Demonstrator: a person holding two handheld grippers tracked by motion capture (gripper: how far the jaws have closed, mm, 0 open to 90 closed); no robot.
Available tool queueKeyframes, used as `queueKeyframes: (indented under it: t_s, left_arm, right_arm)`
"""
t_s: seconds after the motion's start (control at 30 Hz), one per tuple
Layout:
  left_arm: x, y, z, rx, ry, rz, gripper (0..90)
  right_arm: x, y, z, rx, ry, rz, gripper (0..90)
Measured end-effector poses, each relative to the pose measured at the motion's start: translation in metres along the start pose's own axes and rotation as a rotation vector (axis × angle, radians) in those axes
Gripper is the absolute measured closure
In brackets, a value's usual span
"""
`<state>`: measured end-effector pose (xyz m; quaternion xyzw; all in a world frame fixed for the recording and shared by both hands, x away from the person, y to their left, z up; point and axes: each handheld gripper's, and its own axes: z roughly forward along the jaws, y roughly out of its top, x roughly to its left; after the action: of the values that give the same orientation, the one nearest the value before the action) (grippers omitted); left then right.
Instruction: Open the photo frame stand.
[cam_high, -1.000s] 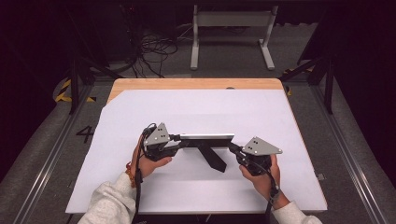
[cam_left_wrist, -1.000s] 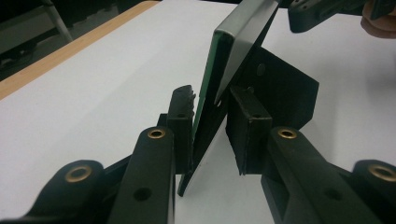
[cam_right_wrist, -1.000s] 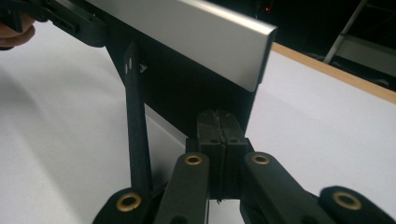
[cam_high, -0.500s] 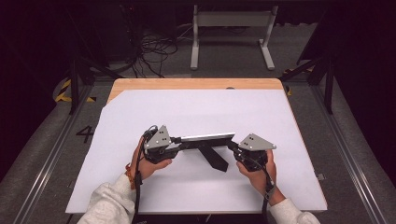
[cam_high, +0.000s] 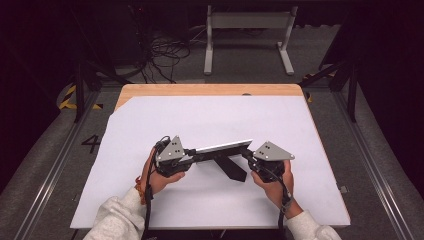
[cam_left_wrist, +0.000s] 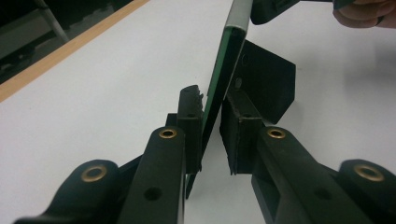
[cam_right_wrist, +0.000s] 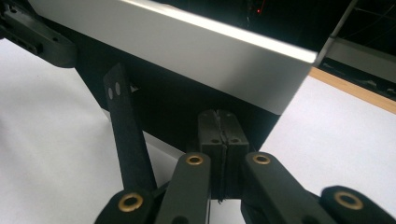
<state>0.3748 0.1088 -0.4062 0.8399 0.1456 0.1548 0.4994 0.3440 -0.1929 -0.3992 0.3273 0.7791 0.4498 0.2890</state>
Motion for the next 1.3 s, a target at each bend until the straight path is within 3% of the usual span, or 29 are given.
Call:
queueKeyframes:
  t_s: [0.3, 1.0, 1.3]
  left_arm:
    - [-0.0026, 0.0006, 0.0009, -0.002, -0.025, 0.000, 80.5]
    - [-0.0086, 0.0025, 0.0019, 0.003, -0.030, 0.026, 82.4]
    - [-0.0108, 0.0034, 0.0031, 0.000, -0.052, 0.023, 81.9]
  right_arm:
    - [-0.0042, 0.0001, 0.0017, -0.001, 0.005, 0.027, 90.0]
    - [-0.0078, -0.0002, 0.0063, -0.005, 0.006, 0.036, 90.0]
    - [-0.0087, -0.0007, 0.0072, -0.005, 0.004, 0.044, 90.0]
